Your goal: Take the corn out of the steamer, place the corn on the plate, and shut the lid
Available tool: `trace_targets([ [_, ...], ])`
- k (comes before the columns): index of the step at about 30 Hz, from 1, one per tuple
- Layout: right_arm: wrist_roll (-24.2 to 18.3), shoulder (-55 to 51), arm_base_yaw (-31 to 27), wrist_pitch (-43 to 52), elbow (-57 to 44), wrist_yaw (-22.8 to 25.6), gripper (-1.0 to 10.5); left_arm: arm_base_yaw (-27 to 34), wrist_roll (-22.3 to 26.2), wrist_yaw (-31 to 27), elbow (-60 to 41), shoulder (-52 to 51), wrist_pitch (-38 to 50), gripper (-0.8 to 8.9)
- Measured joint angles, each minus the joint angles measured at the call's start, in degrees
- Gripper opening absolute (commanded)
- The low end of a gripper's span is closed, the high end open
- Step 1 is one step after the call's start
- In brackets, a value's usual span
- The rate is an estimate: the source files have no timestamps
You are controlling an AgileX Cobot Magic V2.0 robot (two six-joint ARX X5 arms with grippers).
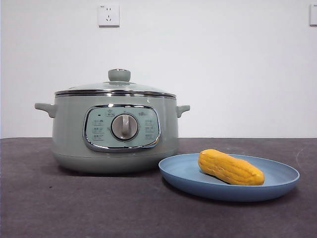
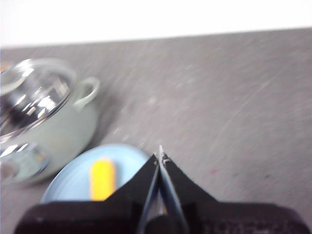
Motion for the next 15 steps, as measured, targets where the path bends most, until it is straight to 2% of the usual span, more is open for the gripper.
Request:
trace_targets([
  [4,0.76,-6.73,-3.76,9.01,-9.79,0.02,0.0,-0.02,-0.04,0.00,-0.02,0.00,-0.02,-0.03],
  [10,1.53,-14.71,-4.79,16.15,-24.26,0.07,0.0,-0.02,-0.20,0.00,-0.02,0.00,0.00,-0.03],
  [15,1.55,-18.58,-4.98,19.93,-32.30,0.07,0.0,0.00,-0.33,0.00,-0.02,0.00,0.00,-0.03],
])
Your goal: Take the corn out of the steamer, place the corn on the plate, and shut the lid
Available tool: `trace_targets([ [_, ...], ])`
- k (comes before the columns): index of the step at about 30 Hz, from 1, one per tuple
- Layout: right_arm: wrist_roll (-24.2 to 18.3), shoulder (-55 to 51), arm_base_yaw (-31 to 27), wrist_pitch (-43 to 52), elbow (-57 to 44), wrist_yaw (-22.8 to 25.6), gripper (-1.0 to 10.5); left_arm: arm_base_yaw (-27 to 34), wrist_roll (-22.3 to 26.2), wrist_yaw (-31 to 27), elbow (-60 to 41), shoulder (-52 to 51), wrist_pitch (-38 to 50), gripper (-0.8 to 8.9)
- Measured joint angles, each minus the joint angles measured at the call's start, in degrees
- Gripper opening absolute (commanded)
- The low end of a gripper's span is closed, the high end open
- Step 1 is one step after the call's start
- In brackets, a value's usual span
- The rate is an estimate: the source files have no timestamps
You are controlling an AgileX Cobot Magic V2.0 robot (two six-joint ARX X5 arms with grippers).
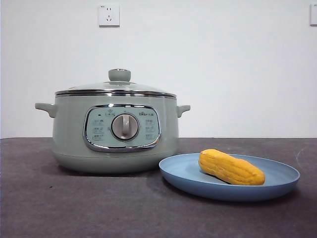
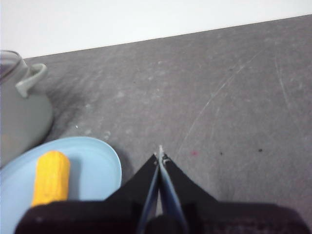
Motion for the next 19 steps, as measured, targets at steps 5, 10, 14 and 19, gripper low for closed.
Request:
trace_targets([
  [5,-0.04,-2.21,-0.15,1.09,-3.85,0.02,0.0,0.00,0.00,0.00,0.00,0.00,0.00,-0.03],
  [10,-0.28,-4.44,-0.15,1.36,-6.14,0.02,0.0,0.00,-0.02,0.00,0.00,0.00,0.00,-0.03],
  [14,-1.01,-6.05,-0.15,2.56,-7.50,-0.07,0.0,-0.02,-0.02,0.00,0.00,0.00,0.02,-0.03],
  [19,-2.45,-6.25,-0.17,2.49,-7.56,-0.04,0.0,0.00,-0.02,0.00,0.00,0.00,0.09,-0.03],
])
